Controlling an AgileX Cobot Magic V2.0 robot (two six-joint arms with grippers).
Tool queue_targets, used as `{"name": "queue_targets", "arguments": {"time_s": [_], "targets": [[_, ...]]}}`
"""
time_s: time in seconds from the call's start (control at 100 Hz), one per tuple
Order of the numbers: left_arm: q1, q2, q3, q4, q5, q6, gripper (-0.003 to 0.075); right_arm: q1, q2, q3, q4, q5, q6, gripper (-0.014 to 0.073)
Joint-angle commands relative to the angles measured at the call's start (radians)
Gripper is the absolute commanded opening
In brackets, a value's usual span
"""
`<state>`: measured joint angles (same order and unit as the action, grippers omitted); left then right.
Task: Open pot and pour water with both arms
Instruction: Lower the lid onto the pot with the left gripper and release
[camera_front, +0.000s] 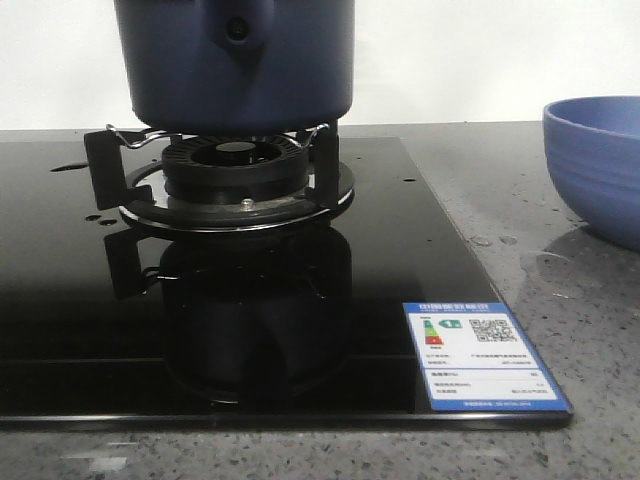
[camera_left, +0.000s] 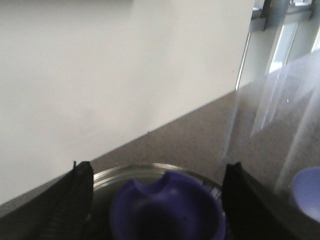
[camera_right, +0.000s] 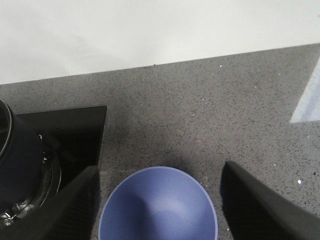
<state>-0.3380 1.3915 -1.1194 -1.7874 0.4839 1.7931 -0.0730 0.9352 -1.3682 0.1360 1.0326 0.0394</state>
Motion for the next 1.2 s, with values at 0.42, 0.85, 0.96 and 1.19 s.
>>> {"name": "queue_targets", "arguments": {"time_s": [0.42, 0.85, 0.96, 1.19], "targets": [[0.061, -0.688, 0.431, -0.003, -0.191, -0.045, -0.002, 0.08, -0.499, 0.603, -0.046, -0.341, -0.059, -0.0063], [0.061, -1.16, 0.81, -0.003, -0.236, -0.048, -0.002, 0.099, -0.89, 0.855, -0.053, -0.456, -0.098, -0.0063], [0.061, -1.202, 0.825, -0.003, -0.234, -0.048, -0.002, 0.099, -0.905, 0.859, -0.05, -0.44, -0.098, -0.0063], [0.061, -1.203, 0.831, -0.003, -0.232, -0.048, -0.002, 0.099, -0.905, 0.859, -0.05, -0.436, -0.098, -0.0063]]}}
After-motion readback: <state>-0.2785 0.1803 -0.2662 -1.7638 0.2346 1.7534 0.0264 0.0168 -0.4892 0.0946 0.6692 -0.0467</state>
